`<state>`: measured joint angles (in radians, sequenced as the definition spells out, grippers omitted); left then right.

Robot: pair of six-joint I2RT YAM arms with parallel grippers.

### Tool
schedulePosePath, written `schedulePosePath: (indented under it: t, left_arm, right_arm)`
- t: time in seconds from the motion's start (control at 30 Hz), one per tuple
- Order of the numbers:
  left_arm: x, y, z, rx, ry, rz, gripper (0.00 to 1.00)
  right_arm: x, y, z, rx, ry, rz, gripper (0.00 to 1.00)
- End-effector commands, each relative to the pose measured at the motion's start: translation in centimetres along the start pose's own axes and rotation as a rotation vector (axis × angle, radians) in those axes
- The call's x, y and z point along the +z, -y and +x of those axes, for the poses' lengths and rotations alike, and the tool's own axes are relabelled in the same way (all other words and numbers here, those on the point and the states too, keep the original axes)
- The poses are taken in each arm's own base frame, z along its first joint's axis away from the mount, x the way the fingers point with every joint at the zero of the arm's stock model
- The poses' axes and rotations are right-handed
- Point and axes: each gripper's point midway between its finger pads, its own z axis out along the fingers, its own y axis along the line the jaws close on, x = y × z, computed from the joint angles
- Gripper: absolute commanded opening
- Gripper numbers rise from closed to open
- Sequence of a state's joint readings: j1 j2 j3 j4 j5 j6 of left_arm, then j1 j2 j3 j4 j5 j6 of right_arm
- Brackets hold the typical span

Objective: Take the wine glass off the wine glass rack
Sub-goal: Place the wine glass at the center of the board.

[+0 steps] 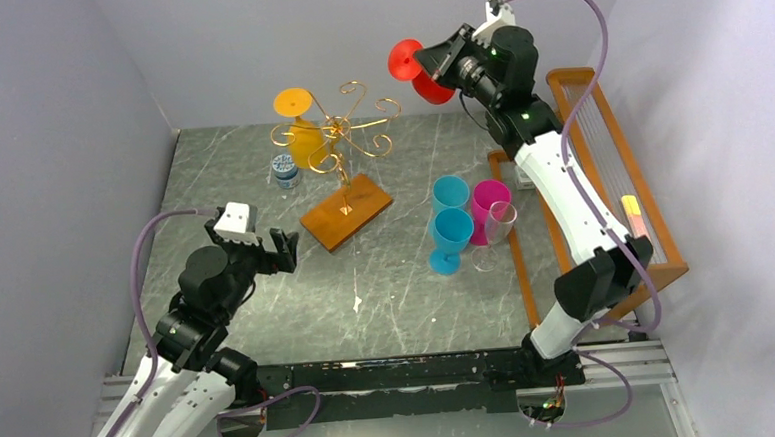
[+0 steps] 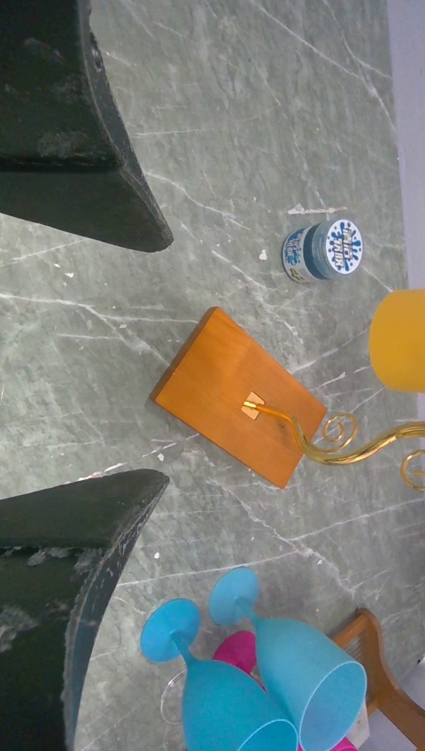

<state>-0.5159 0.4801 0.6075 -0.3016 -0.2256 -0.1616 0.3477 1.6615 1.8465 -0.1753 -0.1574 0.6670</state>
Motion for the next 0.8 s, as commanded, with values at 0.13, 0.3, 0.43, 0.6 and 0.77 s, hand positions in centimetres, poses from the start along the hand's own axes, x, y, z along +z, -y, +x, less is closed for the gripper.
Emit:
schedulePosePath:
  t: [0.13,0.3,0.43,0.6,0.77]
  left_arm:
    - [0.1,-0.6,-0.4,0.004,-0.042,-0.047,0.97]
    - [0.1,-0.6,-0.4,0.004,-0.037,-0.046,0.97]
    - [0.0,-0.6,-0.4,0.006,-0.032,-0.041,0.97]
    - [0.2,-0.1,-0.1,0.004,-0.049,-0.015,0.97]
    - [0.1,0.3,-0.1,-0.002,-0.055,0.006,0.96]
  right_arm:
    - [-5.7,-0.9,-1.9,-0.037,0.124,-0.012,0.00]
    - [-7.6,-1.6,-1.8,-0.056,0.108,-0.024,0.00]
    - [-9.0,-1.8,-1.7,-0.072,0.092,-0.017,0.00]
    - [-11.0,-2.6,-1.5,-0.100,0.074,-0.037,0.00]
    - [-12.2,-4.3,0.6,-0.102,-0.034,-0.134,0.00]
